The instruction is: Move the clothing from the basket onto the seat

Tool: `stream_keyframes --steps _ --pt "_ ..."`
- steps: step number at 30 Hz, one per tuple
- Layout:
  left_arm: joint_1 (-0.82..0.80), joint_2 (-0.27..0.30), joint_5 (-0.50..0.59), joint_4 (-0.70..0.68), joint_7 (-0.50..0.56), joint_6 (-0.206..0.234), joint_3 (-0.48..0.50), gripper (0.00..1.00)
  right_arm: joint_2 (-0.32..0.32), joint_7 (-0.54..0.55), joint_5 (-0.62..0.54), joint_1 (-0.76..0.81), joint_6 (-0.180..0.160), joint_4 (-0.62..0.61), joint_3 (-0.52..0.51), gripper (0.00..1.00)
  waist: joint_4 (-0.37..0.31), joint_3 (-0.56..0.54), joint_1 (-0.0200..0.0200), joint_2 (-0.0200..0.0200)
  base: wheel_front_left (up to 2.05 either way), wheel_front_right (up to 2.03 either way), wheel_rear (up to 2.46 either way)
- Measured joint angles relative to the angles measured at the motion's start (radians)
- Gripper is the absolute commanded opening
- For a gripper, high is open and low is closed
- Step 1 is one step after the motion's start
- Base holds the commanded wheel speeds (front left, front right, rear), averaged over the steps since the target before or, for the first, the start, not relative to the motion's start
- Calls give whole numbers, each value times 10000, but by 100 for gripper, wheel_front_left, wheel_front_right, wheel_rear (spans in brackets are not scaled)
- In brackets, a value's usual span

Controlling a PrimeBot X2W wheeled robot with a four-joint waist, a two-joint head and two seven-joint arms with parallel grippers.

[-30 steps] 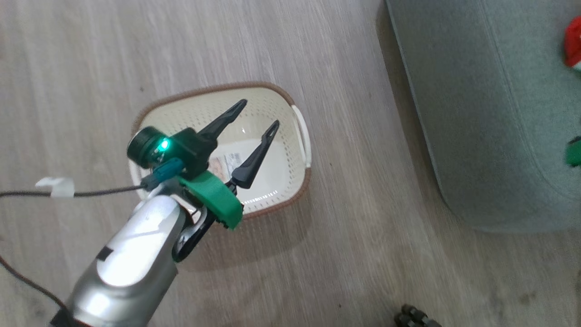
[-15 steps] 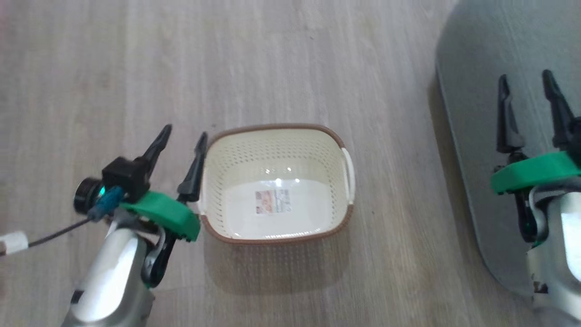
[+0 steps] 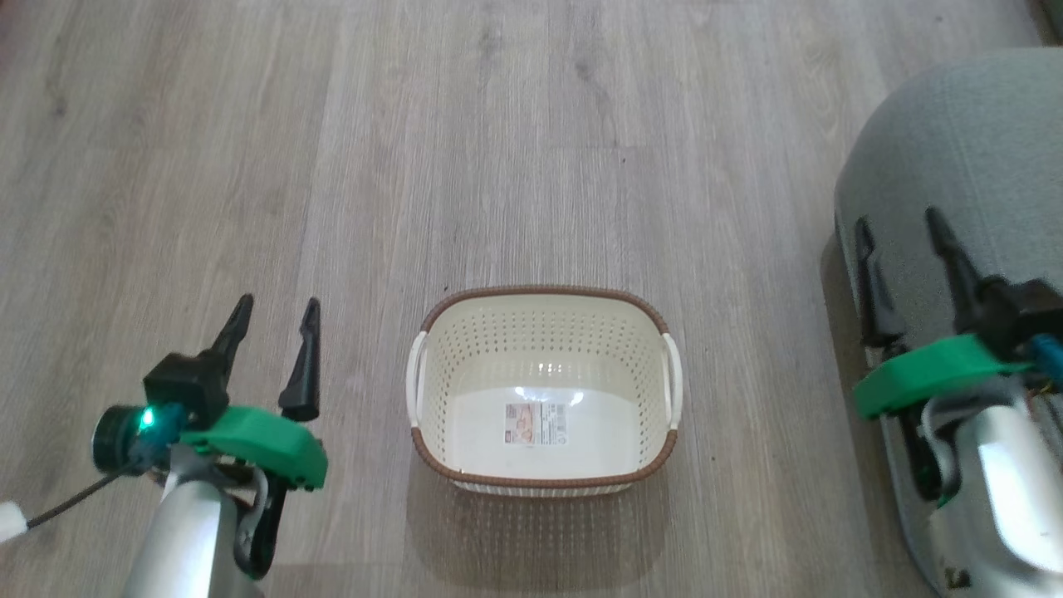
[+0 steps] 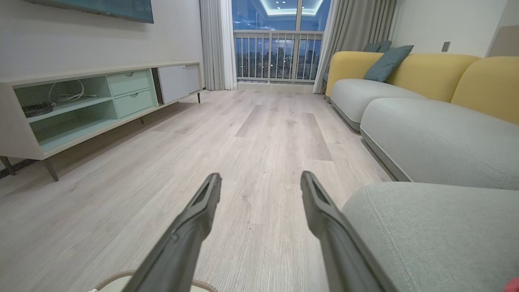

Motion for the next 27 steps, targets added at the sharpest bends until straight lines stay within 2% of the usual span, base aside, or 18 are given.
stream_keyframes --steps 12,27 --pt "795 -435 470 132 0 -159 897 100 412 2 159 1020 0 489 629 100 -380 -733 0 0 0 0 0" --pt "1113 -627 627 159 2 -343 1264 100 593 2 176 1178 0 761 477 100 -536 -881 1 0 0 0 0"
